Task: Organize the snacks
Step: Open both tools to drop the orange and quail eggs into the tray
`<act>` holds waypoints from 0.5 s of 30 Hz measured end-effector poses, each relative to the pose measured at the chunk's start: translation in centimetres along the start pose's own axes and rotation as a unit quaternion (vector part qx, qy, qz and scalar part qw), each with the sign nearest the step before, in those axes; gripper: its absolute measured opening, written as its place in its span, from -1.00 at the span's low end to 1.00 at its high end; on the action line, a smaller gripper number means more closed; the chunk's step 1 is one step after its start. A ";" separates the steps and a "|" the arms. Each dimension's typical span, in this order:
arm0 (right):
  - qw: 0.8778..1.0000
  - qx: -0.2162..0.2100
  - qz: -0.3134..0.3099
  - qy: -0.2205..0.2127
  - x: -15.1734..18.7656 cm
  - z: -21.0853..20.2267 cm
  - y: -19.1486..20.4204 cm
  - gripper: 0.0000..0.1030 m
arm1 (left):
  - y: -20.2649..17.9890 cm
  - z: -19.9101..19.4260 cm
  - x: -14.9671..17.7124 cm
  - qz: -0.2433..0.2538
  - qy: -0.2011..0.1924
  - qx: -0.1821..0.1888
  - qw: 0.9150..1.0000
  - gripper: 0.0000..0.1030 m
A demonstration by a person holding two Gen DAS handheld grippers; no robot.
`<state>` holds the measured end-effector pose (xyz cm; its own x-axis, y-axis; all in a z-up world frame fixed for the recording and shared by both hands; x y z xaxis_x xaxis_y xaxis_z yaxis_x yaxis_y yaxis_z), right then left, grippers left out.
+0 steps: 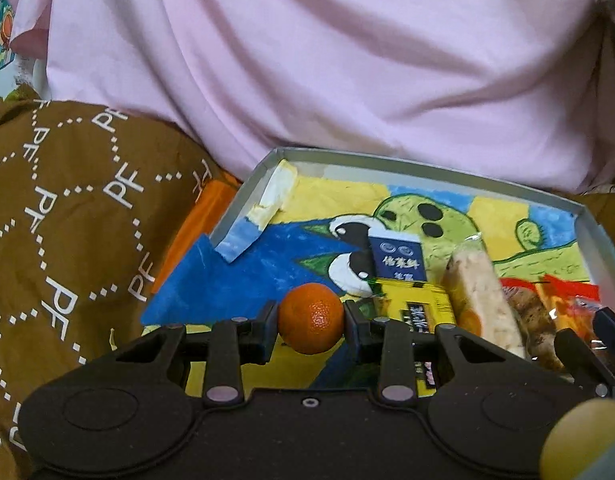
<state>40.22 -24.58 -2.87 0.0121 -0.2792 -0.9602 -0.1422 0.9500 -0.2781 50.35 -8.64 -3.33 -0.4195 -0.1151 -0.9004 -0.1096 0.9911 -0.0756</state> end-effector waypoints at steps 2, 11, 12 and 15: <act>1.000 0.001 0.003 0.001 0.2 0.2 -0.1 -0.39 | 0.2 0.2 0.2 -0.002 0.005 -0.001 1.000 -0.29; 1.000 0.006 0.023 -0.011 -0.6 -0.4 -0.3 0.18 | -0.3 -1.2 -0.4 0.010 -0.007 0.009 1.000 0.19; 1.000 0.009 0.027 -0.011 -0.8 -0.6 -0.4 0.22 | -0.3 -1.5 -0.5 0.010 -0.008 0.009 1.000 0.25; 0.999 0.018 0.042 -0.012 -1.4 -1.2 -1.0 0.44 | -0.5 -2.8 -0.9 0.005 -0.017 0.012 1.000 0.49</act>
<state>39.13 -25.36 -1.22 0.0258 -0.1955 -0.9804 -0.1081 0.9744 -0.1972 48.27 -9.23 -1.27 -0.3888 -0.1036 -0.9155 -0.0844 0.9935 -0.0766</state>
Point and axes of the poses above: each gripper's, at about its wrist camera, not at the fingertips, and z roughly the way its jaws point, y to its left, x to its underside, the point moved 7 cm from there along z, roughly the way its jaws point, and after that the axes turned 7 degrees about -y, right-handed, at the moved point
